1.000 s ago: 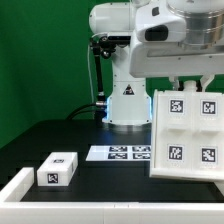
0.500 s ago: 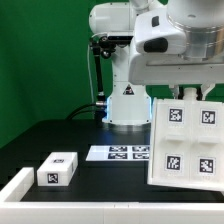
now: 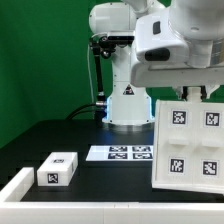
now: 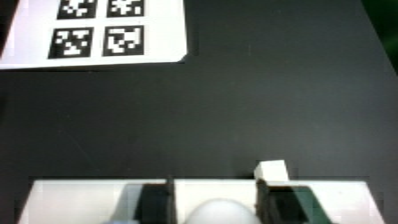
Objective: Assemble cabinet
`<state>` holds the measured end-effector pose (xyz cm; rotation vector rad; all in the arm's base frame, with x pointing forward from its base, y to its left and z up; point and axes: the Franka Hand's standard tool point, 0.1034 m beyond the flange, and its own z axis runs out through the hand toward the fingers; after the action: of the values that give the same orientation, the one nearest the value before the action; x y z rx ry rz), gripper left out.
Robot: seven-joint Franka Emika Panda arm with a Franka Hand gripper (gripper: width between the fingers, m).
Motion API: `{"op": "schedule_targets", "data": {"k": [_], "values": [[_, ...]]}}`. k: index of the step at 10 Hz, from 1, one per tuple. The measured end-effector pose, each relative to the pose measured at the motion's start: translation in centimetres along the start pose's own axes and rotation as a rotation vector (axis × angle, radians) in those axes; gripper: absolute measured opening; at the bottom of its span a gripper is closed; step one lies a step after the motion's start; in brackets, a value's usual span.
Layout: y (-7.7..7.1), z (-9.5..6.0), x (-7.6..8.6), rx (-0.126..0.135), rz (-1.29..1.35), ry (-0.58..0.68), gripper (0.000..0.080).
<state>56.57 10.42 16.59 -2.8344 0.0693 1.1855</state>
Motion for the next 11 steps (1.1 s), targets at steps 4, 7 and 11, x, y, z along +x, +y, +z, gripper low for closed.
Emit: {"op": "schedule_targets", "data": {"k": [4, 7, 11], "values": [[0.0, 0.6, 0.5, 0.000, 0.001, -0.010, 0.0209], [0.3, 1.9, 1.3, 0.001, 0.006, -0.034, 0.0209], [0.2, 2.0, 1.4, 0.000, -0.009, -0.039, 0.0209]]}}
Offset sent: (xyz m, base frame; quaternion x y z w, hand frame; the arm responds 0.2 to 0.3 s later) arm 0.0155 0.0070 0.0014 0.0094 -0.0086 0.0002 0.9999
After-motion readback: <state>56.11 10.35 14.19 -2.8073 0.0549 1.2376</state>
